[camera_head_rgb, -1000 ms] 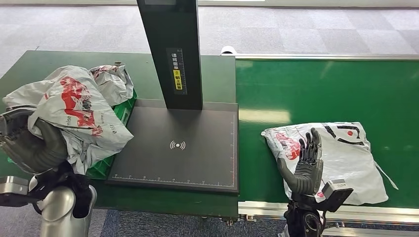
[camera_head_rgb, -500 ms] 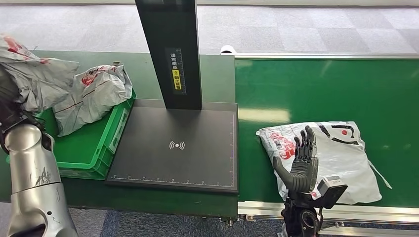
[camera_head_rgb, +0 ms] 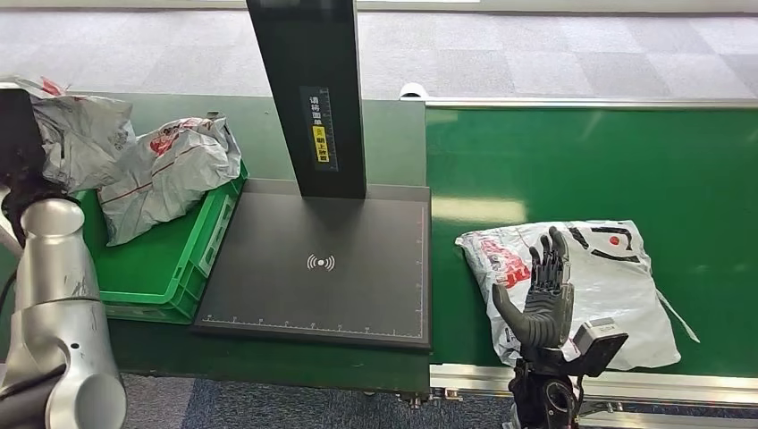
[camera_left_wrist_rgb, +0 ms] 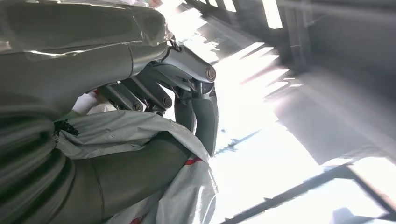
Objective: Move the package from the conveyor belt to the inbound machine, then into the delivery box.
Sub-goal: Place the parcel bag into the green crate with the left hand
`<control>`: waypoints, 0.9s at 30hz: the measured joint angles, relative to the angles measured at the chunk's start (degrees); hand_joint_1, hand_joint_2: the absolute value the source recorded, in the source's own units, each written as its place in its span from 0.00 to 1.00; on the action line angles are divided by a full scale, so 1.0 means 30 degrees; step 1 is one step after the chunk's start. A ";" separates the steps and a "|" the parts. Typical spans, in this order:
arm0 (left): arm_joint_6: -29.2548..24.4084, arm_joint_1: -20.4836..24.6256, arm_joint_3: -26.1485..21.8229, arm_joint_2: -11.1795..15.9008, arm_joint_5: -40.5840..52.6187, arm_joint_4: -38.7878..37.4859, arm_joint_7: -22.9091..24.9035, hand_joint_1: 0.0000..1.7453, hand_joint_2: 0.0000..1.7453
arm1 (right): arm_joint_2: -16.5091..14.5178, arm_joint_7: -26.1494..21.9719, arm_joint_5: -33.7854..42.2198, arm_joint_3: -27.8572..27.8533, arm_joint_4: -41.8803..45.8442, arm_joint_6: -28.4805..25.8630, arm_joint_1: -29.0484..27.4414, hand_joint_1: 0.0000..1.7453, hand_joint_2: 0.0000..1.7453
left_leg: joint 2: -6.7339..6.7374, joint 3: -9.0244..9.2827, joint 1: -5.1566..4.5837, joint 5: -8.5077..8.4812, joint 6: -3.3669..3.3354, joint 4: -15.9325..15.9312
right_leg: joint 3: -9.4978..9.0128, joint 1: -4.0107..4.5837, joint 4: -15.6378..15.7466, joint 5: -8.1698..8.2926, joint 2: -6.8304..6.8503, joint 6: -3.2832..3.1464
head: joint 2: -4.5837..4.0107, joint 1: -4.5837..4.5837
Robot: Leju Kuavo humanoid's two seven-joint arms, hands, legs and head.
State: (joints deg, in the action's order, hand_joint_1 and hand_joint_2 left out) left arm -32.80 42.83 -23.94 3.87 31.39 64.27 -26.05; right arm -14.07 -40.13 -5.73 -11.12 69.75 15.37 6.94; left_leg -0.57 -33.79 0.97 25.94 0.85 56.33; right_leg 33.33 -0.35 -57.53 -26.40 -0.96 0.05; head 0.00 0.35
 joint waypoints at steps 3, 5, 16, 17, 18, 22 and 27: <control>-0.1225 0.3095 -0.0399 0.1497 0.8197 -0.7835 0.6623 1.00 1.00 | 0.0078 0.0000 -0.0086 -0.0035 -0.0137 0.0426 0.0075 0.00 1.00 | 0.0003 0.0034 0.0013 -0.0019 0.0020 -0.0003 | -0.0015 0.0014 -0.0011 0.0013 -0.0001 -0.0020 | 0.0000 0.0000; -0.1032 0.3272 -0.0355 0.1492 0.9569 -0.9981 0.7671 1.00 1.00 | 0.0098 0.0000 -0.0191 -0.0088 -0.0146 0.0556 0.0101 0.00 1.00 | -0.0009 0.0022 0.0013 -0.0023 0.0023 -0.0002 | -0.0012 0.0013 -0.0014 0.0012 0.0003 -0.0019 | 0.0000 0.0007; 0.3174 0.3450 0.0751 0.1180 1.4308 -1.4243 1.0954 0.18 1.00 | 0.0151 0.0000 -0.0362 -0.0415 -0.0260 0.0971 0.0179 0.00 1.00 | -0.0002 -0.0004 -0.0010 -0.0003 0.0012 0.0003 | 0.0003 -0.0011 0.0006 0.0010 0.0001 -0.0012 | 0.0000 0.0000; 0.3719 0.3450 0.0880 0.1177 1.4566 -1.4403 1.1368 0.00 1.00 | 0.0162 0.0000 -0.0357 -0.0432 -0.0302 0.1005 0.0205 0.00 1.00 | -0.0001 -0.0003 -0.0008 -0.0004 0.0012 0.0002 | 0.0003 -0.0008 0.0005 0.0010 0.0000 -0.0012 | 0.0000 -0.0002; 0.4300 0.3451 0.0971 0.1175 1.4728 -1.4543 1.1729 0.00 1.00 | 0.0177 0.0000 -0.0344 -0.0444 -0.0348 0.1034 0.0229 0.00 1.00 | -0.0001 -0.0001 -0.0005 -0.0005 0.0012 0.0002 | 0.0003 -0.0004 0.0004 0.0011 0.0000 -0.0013 | 0.0000 -0.0002; 0.6510 0.3530 0.1135 0.1268 1.5359 -1.4866 1.2660 0.00 1.00 | 0.0262 0.0000 -0.0191 -0.0488 -0.0506 0.1076 0.0262 0.00 1.00 | -0.0003 0.0006 0.0005 -0.0011 0.0015 0.0002 | 0.0002 0.0004 0.0000 0.0012 0.0001 -0.0014 | 0.0000 0.0002; 0.9035 0.4301 0.1935 0.1617 1.8329 -1.5077 1.3891 0.00 1.00 | 0.0366 0.0000 -0.0193 -0.0539 -0.0603 0.1189 0.0273 0.00 1.00 | -0.0003 0.0001 0.0005 -0.0013 0.0016 0.0002 | -0.0002 0.0004 -0.0003 0.0012 0.0002 -0.0013 | 0.0000 0.0002</control>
State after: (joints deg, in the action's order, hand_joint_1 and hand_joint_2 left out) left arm -5.70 55.73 -18.13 8.73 86.37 19.04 15.62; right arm -12.97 -40.13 -6.31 -12.74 67.94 18.93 7.76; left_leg -0.58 -33.79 0.99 25.90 0.89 56.33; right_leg 33.32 -0.34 -57.53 -26.36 -0.95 0.01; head 0.00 0.36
